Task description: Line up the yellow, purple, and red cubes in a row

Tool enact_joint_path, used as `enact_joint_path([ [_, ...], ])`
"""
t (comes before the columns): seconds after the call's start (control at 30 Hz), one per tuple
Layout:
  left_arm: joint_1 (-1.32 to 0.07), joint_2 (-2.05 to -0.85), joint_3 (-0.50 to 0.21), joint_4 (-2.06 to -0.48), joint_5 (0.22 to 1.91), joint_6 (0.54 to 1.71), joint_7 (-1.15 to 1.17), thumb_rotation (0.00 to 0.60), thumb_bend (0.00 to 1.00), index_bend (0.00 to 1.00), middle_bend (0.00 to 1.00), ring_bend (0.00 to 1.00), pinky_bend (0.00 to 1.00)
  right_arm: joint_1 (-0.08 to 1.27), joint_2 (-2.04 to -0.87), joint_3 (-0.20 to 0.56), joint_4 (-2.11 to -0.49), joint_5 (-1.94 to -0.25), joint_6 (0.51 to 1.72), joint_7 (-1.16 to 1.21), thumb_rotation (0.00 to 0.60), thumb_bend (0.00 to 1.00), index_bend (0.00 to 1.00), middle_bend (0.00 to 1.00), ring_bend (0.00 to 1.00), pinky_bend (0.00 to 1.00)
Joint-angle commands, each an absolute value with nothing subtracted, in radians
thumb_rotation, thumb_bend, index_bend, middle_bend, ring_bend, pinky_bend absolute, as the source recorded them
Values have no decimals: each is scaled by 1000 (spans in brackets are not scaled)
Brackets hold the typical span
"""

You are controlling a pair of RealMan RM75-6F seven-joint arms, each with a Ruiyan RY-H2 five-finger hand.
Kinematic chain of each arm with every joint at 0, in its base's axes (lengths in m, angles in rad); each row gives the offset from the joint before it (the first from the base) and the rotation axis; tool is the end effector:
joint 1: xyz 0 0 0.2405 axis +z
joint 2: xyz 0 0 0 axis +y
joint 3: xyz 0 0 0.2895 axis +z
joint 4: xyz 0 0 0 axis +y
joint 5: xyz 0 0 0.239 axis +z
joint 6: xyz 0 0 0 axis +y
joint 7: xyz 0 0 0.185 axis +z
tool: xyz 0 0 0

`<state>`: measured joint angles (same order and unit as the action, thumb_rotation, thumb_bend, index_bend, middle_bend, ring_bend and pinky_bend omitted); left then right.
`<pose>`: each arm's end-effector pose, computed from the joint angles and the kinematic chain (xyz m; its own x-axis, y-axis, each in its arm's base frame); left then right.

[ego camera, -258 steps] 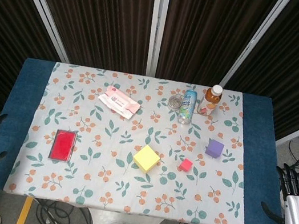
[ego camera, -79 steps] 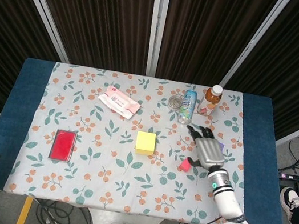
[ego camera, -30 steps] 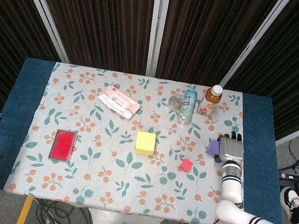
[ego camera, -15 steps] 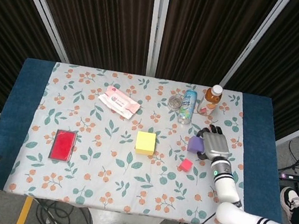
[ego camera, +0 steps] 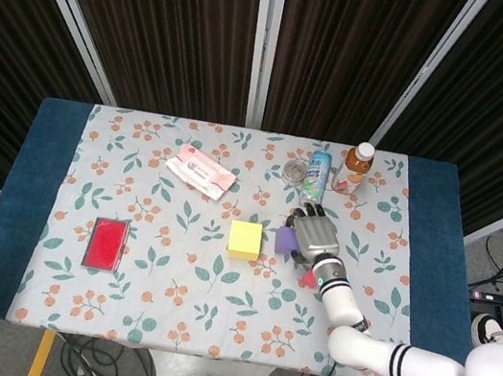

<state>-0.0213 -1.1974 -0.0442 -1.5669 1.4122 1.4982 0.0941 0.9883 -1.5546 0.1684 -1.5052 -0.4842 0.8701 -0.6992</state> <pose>-0.3824 0.2014 0.1299 0.4433 0.0328 0.8958 0.8860 0.1358 -0.4434 -0.1407 -0.4380 -0.0857 0.5273 -0.4514 0.7199 -0.8494 -0.2576 0.4607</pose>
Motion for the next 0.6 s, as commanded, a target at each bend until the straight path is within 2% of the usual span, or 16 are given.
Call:
enact_joint_path([
  [0.03, -21, -1198, -44, -1566, 1413, 1500, 94, 600, 138, 165, 192, 141, 156, 999, -1570, 159, -1495, -478, 873, -704, 600, 315, 456, 157, 0, 0],
  [0.6, -20, -1200, -46, -1563, 1410, 1497, 92, 600, 138, 165, 192, 141, 156, 1025, -1588, 140, -1505, -491, 891, -694, 600, 300, 432, 157, 0, 0],
])
